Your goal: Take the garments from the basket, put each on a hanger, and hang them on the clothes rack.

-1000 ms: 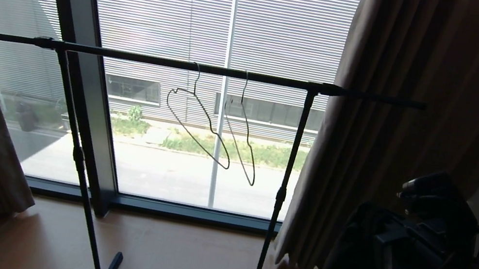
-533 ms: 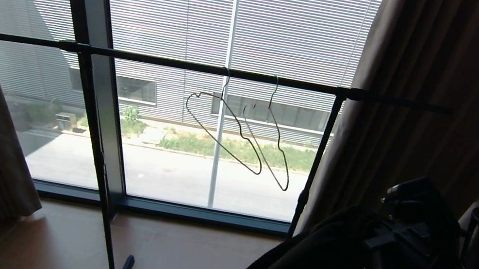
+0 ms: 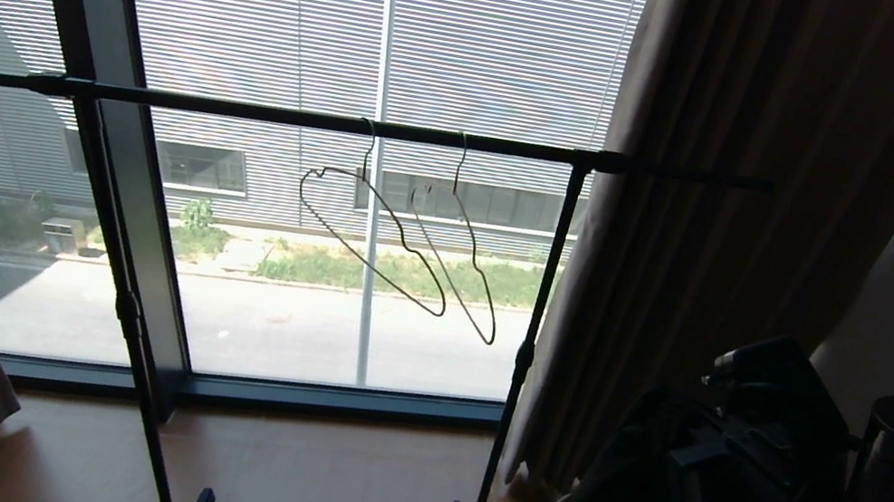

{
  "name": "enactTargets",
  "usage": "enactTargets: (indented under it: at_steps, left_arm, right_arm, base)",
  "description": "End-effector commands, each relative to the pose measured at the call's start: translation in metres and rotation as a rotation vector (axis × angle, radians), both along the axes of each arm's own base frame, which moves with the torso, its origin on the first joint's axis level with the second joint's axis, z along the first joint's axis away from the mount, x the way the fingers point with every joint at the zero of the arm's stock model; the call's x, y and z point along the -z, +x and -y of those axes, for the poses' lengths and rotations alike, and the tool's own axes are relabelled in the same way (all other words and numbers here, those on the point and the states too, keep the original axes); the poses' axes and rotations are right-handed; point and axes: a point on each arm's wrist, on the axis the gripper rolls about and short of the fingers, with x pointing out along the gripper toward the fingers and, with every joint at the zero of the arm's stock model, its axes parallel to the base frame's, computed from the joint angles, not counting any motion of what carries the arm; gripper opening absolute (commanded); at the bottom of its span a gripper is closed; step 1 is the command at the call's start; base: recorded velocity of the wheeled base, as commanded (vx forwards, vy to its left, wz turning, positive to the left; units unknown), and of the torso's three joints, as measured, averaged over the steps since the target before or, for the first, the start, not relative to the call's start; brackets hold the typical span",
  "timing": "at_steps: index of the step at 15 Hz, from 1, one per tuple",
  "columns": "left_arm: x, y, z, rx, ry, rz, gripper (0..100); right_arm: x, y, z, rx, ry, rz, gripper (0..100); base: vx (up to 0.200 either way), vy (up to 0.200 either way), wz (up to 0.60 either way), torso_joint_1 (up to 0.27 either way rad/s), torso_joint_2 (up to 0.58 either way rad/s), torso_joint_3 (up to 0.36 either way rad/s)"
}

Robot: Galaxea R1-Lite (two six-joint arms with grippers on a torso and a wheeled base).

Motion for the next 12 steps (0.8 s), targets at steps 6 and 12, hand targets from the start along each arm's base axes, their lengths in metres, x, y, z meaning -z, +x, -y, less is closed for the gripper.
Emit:
enactTargets:
  at_steps: [6,12]
  left_arm:
    - [-0.058,0.048,-0.001,-0.029,0.142,-0.188,100]
    - [-0.07,0.162,0.048,0.232,-0.011,-0.423,100]
  right_arm:
    - [-0.037,0.022,-0.04,-0.037,-0.015,0.046,0]
    - [-0.054,0.082,-0.11,-0.063,-0.001,-0.024,0]
  base:
    - [0.0,0.0,0.0,0.0,0.0,0.0]
    - [0.0,0.0,0.0,0.0,0.0,0.0]
